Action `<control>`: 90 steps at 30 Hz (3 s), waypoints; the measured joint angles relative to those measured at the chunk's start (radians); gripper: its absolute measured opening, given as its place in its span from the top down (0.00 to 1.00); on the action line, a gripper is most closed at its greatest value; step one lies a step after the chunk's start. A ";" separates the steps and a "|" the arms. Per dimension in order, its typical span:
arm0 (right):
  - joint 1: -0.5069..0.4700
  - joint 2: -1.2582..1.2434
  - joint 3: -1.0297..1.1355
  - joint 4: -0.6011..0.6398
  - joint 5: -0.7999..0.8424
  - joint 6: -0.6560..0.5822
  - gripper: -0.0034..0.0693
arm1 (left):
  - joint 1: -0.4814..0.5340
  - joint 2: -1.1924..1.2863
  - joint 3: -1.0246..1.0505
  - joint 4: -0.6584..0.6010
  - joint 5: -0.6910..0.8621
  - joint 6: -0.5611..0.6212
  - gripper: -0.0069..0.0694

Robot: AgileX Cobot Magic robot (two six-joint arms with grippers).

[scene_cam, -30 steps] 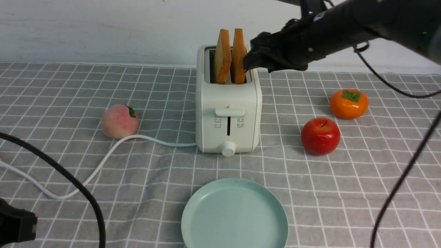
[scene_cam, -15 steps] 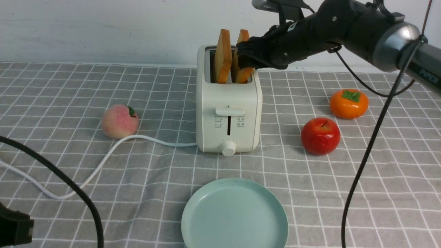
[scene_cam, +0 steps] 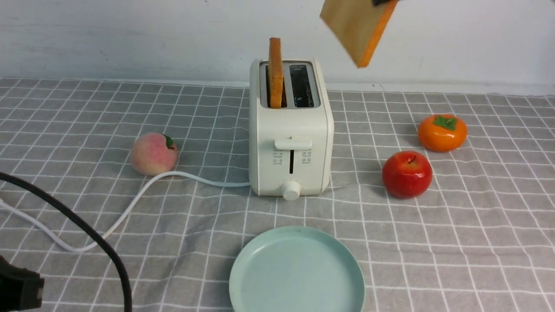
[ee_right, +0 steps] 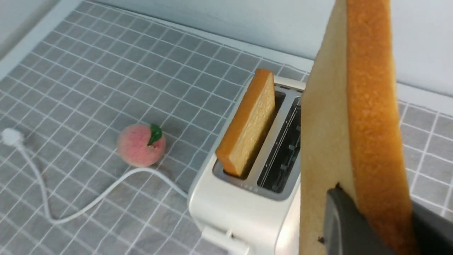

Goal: Take toasted bread from bread machine on grey coffee table place on plate.
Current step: 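Place the held slice of bread on top of the slice on the plate with the right gripper, then reach for a toast slice standing in the toaster with the left gripper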

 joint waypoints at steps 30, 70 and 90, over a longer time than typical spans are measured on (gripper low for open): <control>-0.001 0.078 1.003 0.850 -0.140 -0.710 0.82 | 0.000 0.000 0.000 -0.056 -0.007 0.004 0.93; -0.069 -1.110 1.159 -0.194 -0.015 0.231 0.97 | -0.377 0.680 -0.749 -0.017 -0.036 -0.113 0.93; -0.069 -1.446 1.482 -0.208 -0.082 0.314 0.95 | -0.452 1.270 -1.428 0.177 -0.076 -0.303 0.40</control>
